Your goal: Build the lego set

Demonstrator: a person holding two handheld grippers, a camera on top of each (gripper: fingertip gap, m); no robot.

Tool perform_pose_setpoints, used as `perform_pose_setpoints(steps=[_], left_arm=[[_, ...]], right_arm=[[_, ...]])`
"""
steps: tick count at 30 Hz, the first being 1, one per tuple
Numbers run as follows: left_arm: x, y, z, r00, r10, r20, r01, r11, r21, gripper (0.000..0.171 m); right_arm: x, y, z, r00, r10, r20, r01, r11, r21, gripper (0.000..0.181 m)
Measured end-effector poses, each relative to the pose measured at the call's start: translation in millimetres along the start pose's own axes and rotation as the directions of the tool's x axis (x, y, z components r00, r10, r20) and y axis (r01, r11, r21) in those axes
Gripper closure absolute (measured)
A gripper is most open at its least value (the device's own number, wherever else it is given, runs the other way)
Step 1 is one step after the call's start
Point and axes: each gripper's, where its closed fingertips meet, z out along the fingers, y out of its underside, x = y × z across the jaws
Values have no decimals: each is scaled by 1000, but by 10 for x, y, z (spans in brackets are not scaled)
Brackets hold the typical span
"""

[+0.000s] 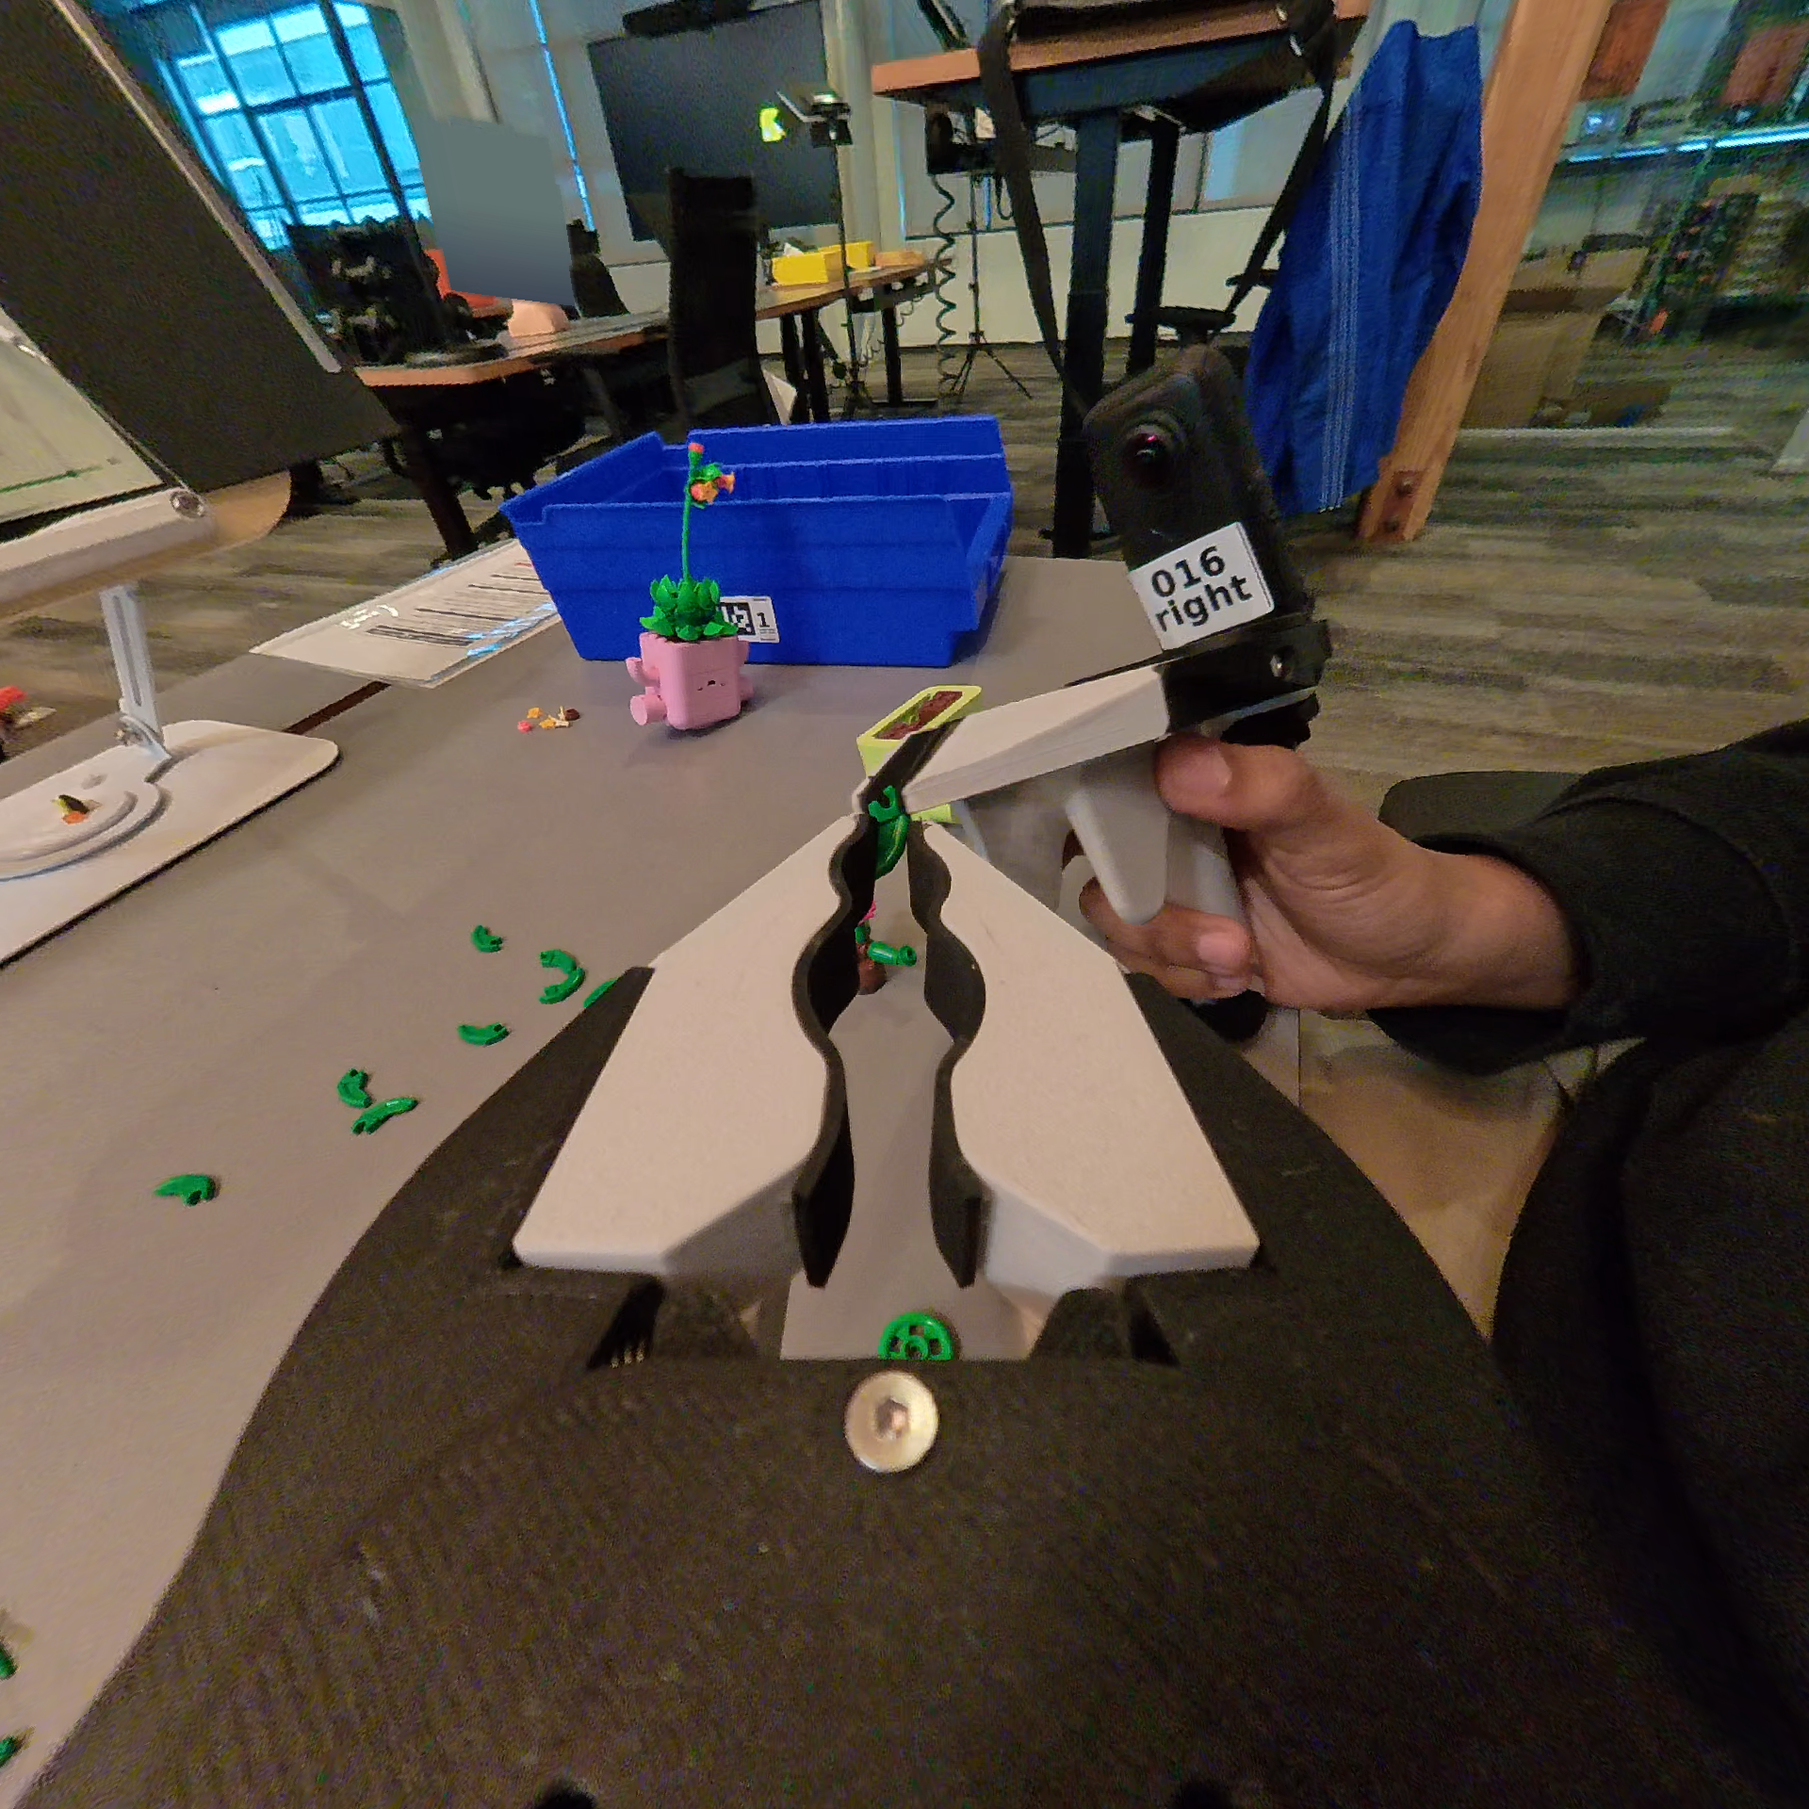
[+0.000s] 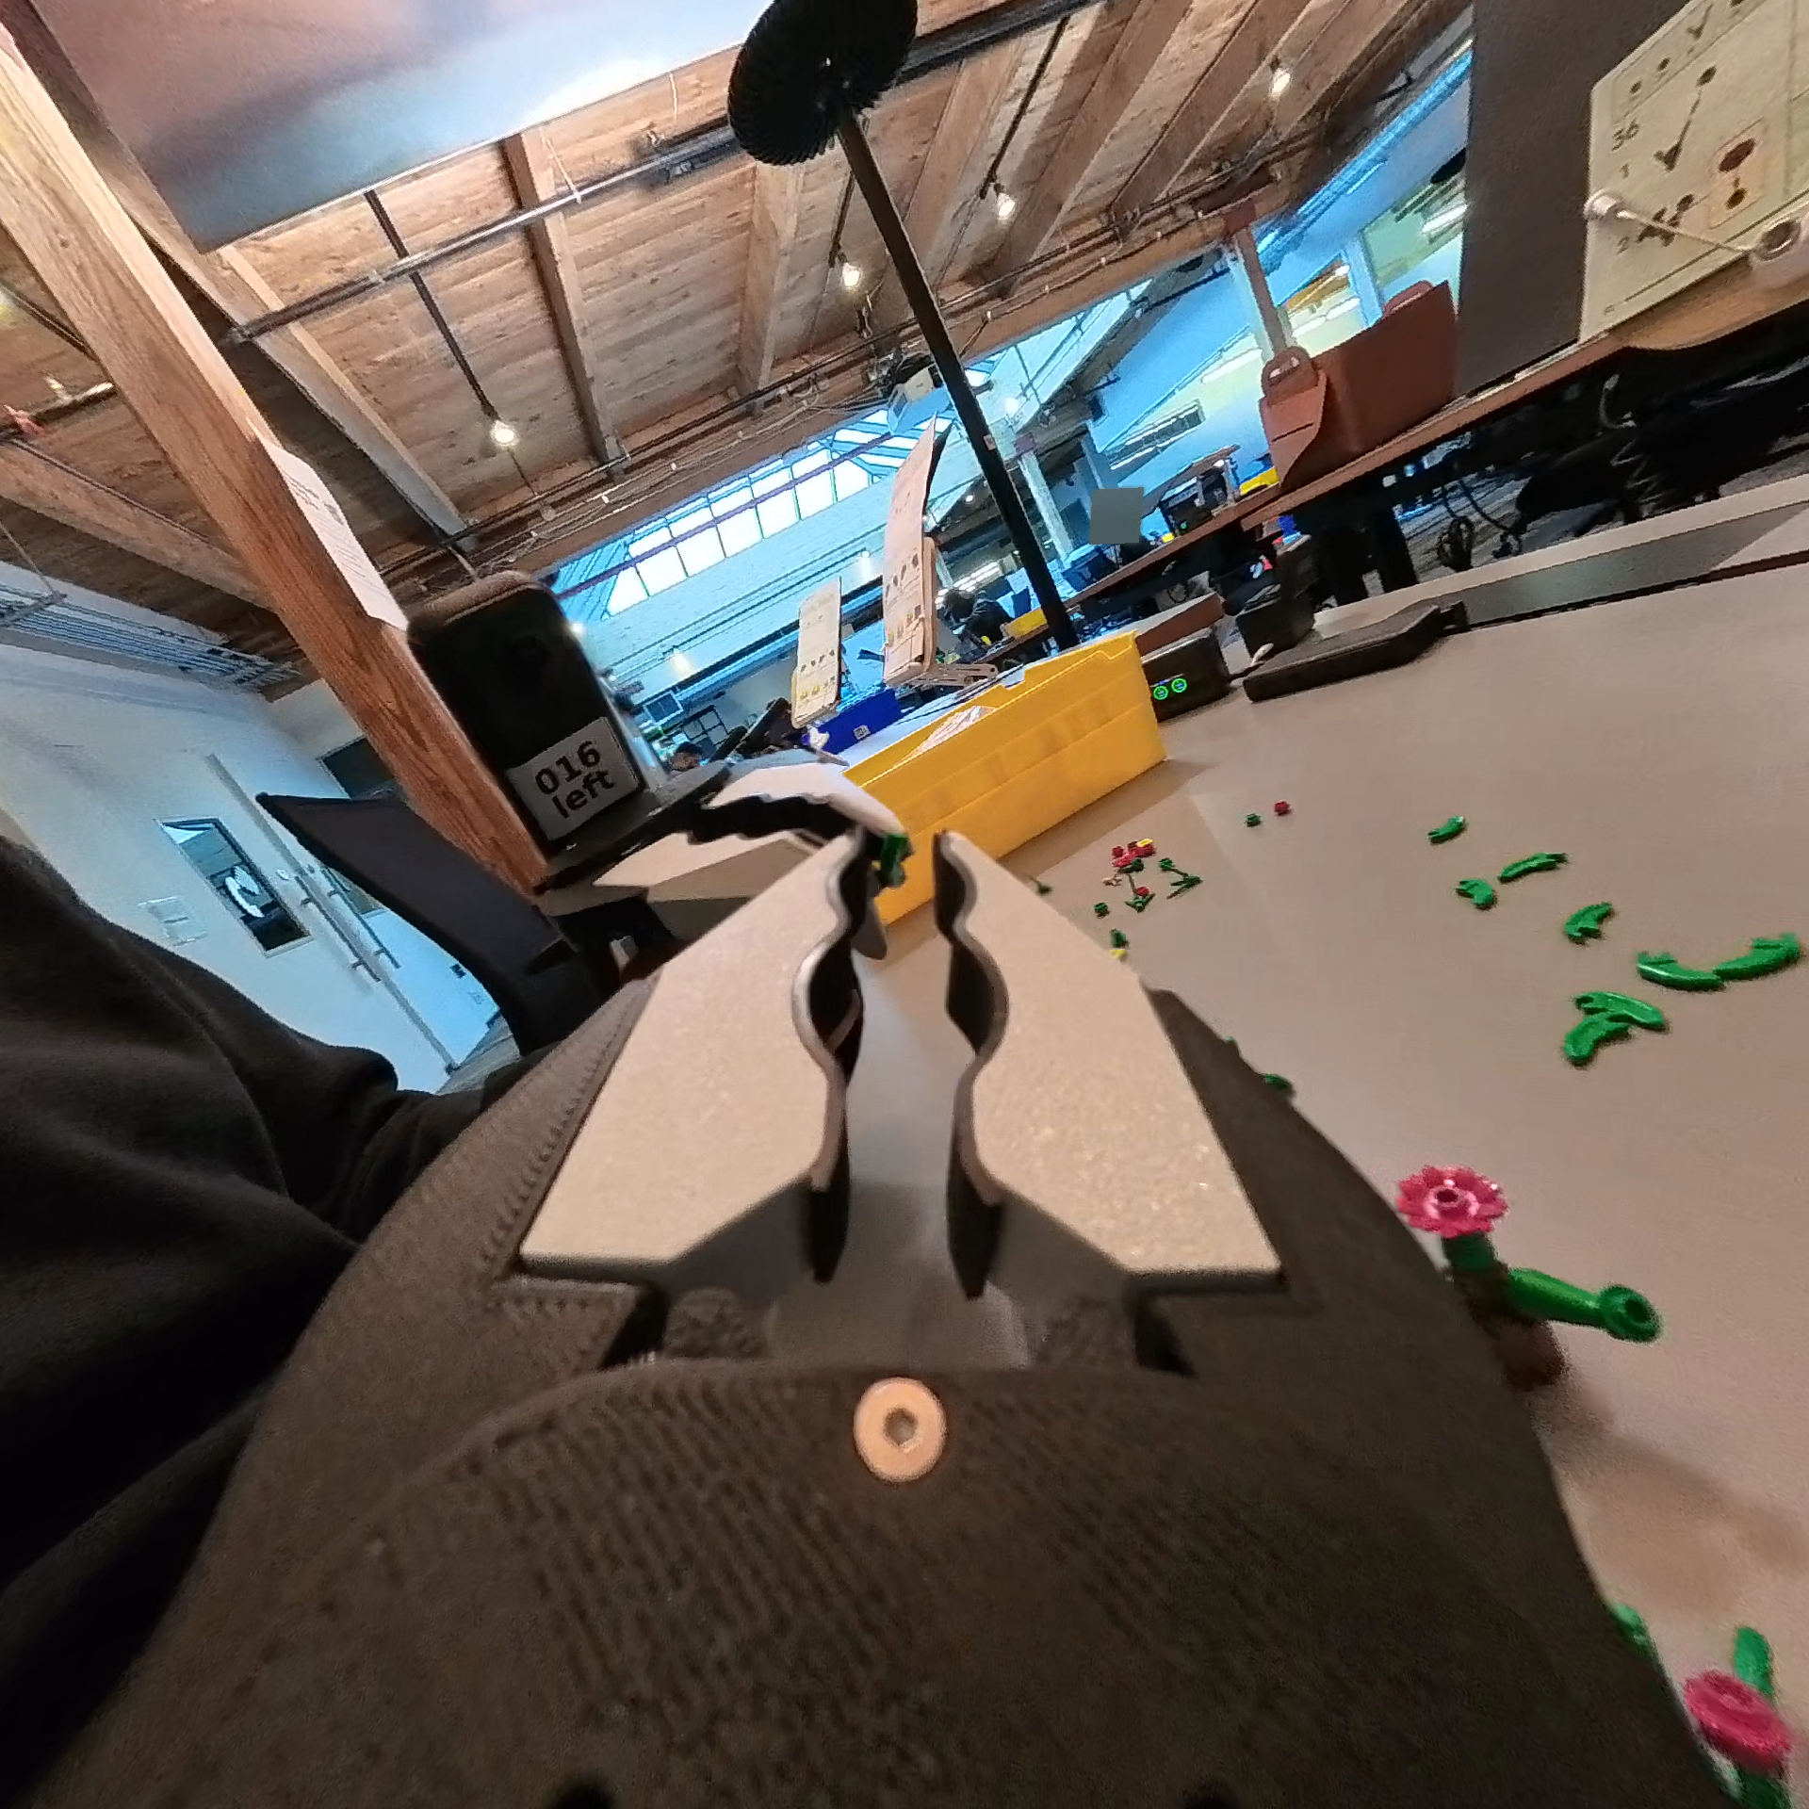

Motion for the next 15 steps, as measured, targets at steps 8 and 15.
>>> perform_pose_setpoints(steps=[8, 15], left_arm=[[14, -21, -5, 1000, -9, -1, 9, 1000, 22, 169], [12, -81, -69, 992, -103, -75, 109, 991, 76, 160]], right_arm=[[-26, -10, -19, 999, 31, 40, -31, 999, 6, 181], [-46, -3, -31, 999, -12, 47, 13, 1000, -20, 181]])
